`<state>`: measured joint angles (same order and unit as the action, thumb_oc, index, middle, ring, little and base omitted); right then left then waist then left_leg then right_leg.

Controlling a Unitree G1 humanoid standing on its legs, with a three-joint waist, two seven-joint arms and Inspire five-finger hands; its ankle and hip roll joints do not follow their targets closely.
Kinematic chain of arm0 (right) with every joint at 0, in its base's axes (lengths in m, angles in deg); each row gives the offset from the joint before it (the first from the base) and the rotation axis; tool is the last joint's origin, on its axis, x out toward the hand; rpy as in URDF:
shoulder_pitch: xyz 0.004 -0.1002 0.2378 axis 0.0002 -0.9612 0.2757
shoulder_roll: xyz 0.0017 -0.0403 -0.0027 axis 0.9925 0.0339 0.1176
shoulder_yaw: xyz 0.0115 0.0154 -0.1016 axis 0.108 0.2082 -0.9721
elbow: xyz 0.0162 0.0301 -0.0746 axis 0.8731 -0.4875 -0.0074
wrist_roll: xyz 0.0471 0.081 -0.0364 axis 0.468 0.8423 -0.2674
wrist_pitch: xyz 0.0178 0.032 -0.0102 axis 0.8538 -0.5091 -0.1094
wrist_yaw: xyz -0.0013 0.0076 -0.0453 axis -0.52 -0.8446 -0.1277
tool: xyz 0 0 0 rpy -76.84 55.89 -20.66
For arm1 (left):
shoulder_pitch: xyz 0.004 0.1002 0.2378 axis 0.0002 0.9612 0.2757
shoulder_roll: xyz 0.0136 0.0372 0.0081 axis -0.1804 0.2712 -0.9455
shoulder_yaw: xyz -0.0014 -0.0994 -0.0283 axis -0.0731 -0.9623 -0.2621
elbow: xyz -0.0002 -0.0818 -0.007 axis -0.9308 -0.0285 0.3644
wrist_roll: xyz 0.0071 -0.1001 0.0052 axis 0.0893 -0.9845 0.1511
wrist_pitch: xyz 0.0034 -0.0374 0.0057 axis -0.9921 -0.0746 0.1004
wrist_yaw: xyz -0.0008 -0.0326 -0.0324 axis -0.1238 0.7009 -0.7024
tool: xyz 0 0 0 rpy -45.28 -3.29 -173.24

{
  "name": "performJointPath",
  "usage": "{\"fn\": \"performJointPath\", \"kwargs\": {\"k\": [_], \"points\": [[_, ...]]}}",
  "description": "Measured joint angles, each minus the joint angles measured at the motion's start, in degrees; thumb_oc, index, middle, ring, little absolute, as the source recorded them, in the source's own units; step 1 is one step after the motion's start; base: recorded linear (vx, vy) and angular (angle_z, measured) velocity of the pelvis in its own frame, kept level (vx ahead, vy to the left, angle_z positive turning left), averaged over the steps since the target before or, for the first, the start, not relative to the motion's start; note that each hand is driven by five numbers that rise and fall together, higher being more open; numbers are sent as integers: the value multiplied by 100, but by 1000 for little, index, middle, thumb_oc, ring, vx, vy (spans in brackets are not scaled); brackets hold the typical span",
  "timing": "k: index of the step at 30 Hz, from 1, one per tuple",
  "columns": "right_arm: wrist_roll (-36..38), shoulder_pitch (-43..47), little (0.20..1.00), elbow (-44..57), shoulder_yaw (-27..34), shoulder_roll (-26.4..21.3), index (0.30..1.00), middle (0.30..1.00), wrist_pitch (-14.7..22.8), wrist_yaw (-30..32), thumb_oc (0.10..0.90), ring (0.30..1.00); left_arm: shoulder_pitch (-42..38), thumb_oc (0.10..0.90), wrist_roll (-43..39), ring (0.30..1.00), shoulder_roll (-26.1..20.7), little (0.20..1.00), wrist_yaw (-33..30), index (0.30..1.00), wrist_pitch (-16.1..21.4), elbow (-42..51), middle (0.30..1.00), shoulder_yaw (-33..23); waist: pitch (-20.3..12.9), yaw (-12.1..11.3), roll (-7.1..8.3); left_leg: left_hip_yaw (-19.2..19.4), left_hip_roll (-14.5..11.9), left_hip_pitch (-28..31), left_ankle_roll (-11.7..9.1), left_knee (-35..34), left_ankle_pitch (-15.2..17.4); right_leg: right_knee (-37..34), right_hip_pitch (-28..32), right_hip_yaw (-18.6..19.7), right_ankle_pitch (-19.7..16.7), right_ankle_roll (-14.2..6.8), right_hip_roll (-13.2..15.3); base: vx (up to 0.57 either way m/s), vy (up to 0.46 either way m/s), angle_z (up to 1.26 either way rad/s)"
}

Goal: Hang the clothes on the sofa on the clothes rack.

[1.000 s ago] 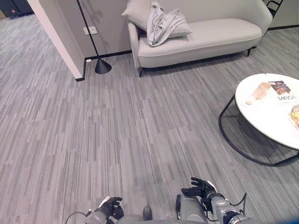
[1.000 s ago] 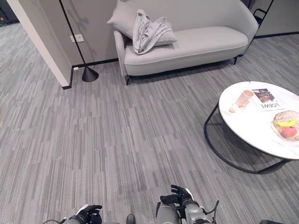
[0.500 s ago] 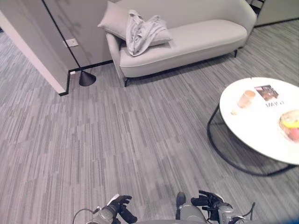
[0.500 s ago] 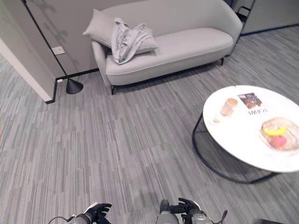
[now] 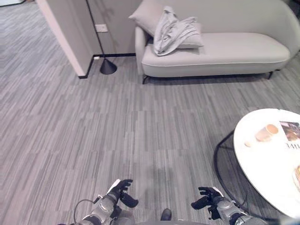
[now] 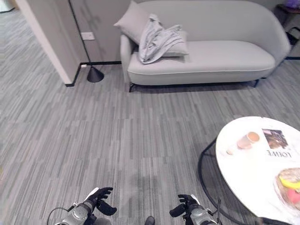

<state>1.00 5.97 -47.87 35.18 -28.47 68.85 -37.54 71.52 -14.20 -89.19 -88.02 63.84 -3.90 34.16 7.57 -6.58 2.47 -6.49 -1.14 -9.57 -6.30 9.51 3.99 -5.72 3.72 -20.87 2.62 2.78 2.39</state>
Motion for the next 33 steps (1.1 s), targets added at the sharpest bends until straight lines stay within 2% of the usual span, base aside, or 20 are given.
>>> {"fn": "performJointPath", "kwargs": {"k": [2,4,7,8,9,11,12,14,16,18,20,23,24,25,26,27,28,29,30,33], "points": [[-4,81,900,-237,39,20,900,900,-33,38,800,900,-101,800,-411,900,123,900,-6,900,-46,-218,900,-432,38,-264,-211,-44,656,-438,344,-769,-405,2,49,-20,81,-112,-67,439,8,23],[-2,169,900,-341,50,287,900,900,-9,47,800,900,-52,800,-591,900,123,900,-70,900,11,-612,900,-819,93,-517,-523,-197,825,-772,222,-1260,-1066,0,265,210,304,-45,-335,581,108,-61],[-7,81,900,-370,29,656,900,900,-11,-63,800,900,307,800,-551,900,48,900,-97,900,-261,-1229,900,-962,116,-824,-635,-366,525,-908,153,-1303,-1192,1,554,911,411,-25,-428,601,147,-124],[-191,-111,900,-292,-148,731,900,900,40,-110,800,900,581,800,-515,900,25,900,-74,900,-328,-1367,900,-1073,99,-780,-624,-349,491,-999,273,-958,-1131,19,775,969,547,-99,-392,372,123,-89],[-453,-564,900,-251,-258,855,900,900,37,-223,800,900,1072,800,-494,900,9,900,-63,900,-513,-1620,900,-1244,-69,-725,-449,-178,614,-942,582,-463,-1380,45,1176,1075,913,-263,-207,506,204,-53],[-660,-652,900,-485,-248,875,900,900,-41,-253,800,900,1326,800,-330,900,-85,900,-69,900,-556,-1671,900,-1073,-255,-874,-61,-36,968,-789,819,-351,-1305,470,1190,1184,1134,-375,153,417,245,-16],[-692,-683,900,-456,-233,806,900,900,-37,-246,800,900,1302,800,-286,900,-89,900,-41,900,-553,-1669,900,-1029,-259,-875,23,-59,1059,-610,875,-503,-1265,902,1095,1183,1126,-415,267,574,399,12],[-686,-603,900,-347,-199,662,900,900,-11,-285,800,900,1266,800,-258,900,-64,900,27,900,-573,-1578,900,-855,-233,-849,-43,-92,1040,214,1026,-1016,-1171,3820,182,1268,935,-996,531,518,386,2],[-687,-513,900,-202,-137,604,900,900,20,-261,800,900,1179,800,-134,900,-168,900,42,900,-536,-1334,900,-656,-288,-692,-93,-123,1179,723,1419,-977,-904,6020,-595,1226,395,-1188,964,326,202,18],[-674,-485,900,-102,-59,544,900,900,15,-192,800,900,852,800,-126,900,-269,900,-29,900,-378,-1011,900,-380,-494,-575,-219,-318,1230,1022,1552,-995,-710,6274,-1141,1066,357,-1227,1213,511,154,36],[-665,-443,900,26,189,544,900,900,9,-158,800,900,650,800,-132,900,-264,900,-58,900,-356,-901,900,-353,-546,-370,-406,-551,1186,1118,1539,-976,-710,6093,-1479,872,551,-947,1193,359,-32,52],[-689,-593,900,1251,-13,387,900,900,-185,-12,800,900,157,800,-292,900,-329,900,-202,900,-376,-606,900,-600,-436,142,-741,-866,1097,1537,1048,-1146,-492,4121,-1986,613,644,-736,664,578,-253,44],[-805,-719,900,1853,-101,263,900,900,-374,-17,800,900,142,800,-415,900,-317,900,-239,900,-380,-521,900,-666,-401,224,-778,-874,1070,1616,514,-1143,-198,3618,-2100,594,617,-715,459,572,-287,-5],[-1153,-1086,900,3564,-406,-158,900,900,-538,0,800,900,212,800,-605,900,-330,900,-338,900,-372,-371,900,-1070,-288,368,-583,167,890,1526,-292,-807,660,1748,-2046,644,468,-700,271,566,-214,28],[-1303,-1216,900,4250,-337,-342,900,900,-350,71,800,900,104,800,-652,900,-379,900,-380,900,-367,-374,900,-1143,-237,633,-507,74,784,1470,729,-812,470,949,-2043,1003,265,-982,226,354,-117,64],[-1410,-1143,900,4508,-173,-381,900,900,-141,201,800,900,24,800,-659,900,-422,900,-409,900,-353,-389,900,-1104,-198,757,-506,171,775,1661,1176,-952,103,751,-2144,1080,-27,-947,241,362,-121,91],[-1666,-1083,900,4939,30,-411,900,900,-360,263,800,900,-53,800,-653,900,-410,900,-441,900,-312,-403,900,-1117,-155,760,-337,64,866,1775,1026,-915,343,635,-2313,1593,-233,-922,270,489,-169,61],[-1838,-1081,900,5149,172,-489,900,900,-390,346,800,900,-41,800,-654,900,-376,900,-459,900,-222,-389,900,-1108,-149,730,-353,26,836,1966,1116,-944,383,331,-2294,1847,-290,-829,208,799,-320,63],[-2066,-1017,900,5620,640,-633,900,900,-505,472,800,900,-66,800,-655,900,-192,900,-427,900,-114,-550,900,-1183,-77,763,-219,-218,771,2298,690,-982,703,886,-2608,1880,-371,-898,373,968,-406,81],[-2843,-985,900,6435,1707,-1112,900,900,-513,849,800,900,416,800,-642,900,14,900,-402,900,-150,-840,900,-1321,-76,629,-352,-498,348,3056,667,-1222,799,497,-2306,929,-739,-737,295,674,-297,37]]}}
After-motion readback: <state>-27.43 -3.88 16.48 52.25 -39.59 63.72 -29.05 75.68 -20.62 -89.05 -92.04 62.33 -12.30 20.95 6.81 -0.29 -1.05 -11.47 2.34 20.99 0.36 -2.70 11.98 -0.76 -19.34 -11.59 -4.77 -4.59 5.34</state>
